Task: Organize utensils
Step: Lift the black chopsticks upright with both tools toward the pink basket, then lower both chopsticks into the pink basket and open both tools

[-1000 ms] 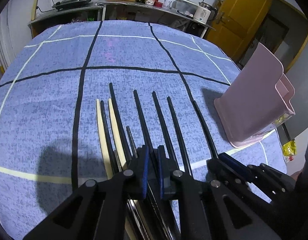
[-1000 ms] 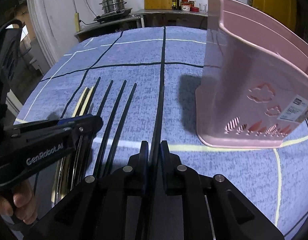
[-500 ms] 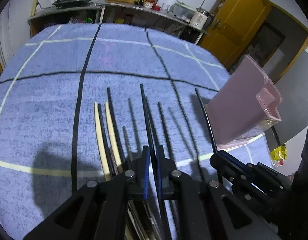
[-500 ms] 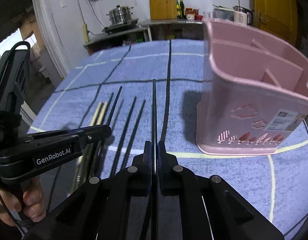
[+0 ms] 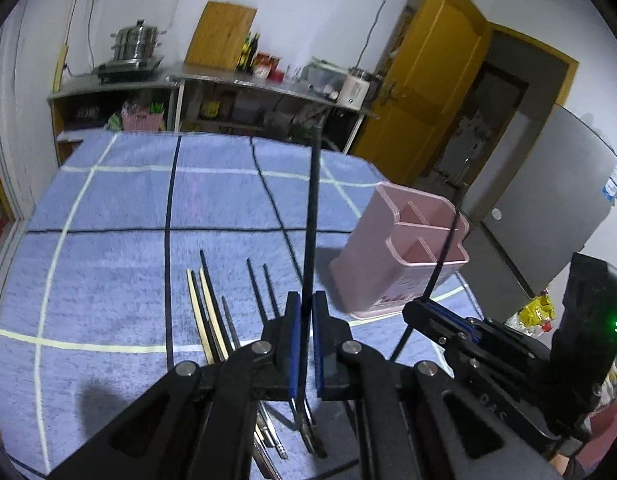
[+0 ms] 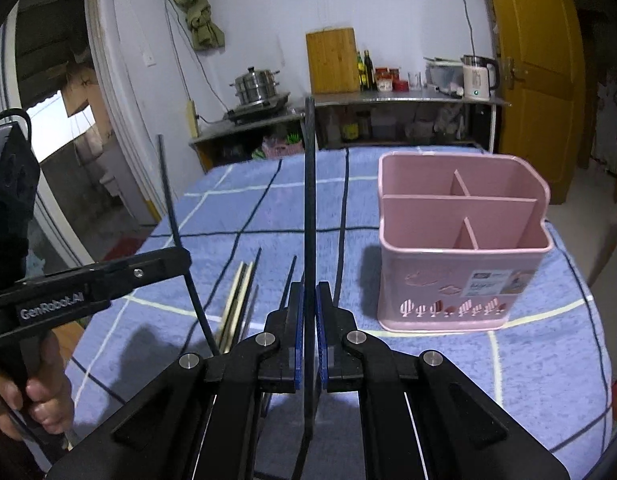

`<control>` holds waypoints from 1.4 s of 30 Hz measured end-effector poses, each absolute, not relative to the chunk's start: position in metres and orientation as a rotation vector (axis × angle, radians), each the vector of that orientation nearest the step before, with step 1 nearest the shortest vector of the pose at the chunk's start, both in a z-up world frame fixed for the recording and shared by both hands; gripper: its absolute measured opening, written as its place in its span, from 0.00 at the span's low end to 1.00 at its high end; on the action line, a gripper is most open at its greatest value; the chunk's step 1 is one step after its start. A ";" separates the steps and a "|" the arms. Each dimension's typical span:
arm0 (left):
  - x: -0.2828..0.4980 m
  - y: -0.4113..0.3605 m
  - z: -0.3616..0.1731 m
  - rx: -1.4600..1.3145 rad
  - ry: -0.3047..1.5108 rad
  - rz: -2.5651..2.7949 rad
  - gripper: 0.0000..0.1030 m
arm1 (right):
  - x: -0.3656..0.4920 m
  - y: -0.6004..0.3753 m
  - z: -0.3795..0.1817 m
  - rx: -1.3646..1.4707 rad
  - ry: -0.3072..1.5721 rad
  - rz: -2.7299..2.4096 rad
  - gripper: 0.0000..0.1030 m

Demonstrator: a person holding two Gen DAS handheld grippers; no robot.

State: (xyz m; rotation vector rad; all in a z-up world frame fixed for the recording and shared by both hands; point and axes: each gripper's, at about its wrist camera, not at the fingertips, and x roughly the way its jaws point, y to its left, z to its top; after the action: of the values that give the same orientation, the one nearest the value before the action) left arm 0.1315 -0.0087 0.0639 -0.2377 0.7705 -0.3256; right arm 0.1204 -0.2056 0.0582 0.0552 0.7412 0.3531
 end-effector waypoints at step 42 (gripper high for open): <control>0.212 -0.097 0.147 -0.170 0.621 -0.485 0.05 | 0.178 -0.299 0.146 0.159 0.527 0.207 0.06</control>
State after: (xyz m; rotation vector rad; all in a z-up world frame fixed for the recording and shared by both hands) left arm 0.2124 -0.0971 0.1469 -0.1699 0.6213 -0.4851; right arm 0.1779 -0.2994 0.1462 0.1588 0.5271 0.2074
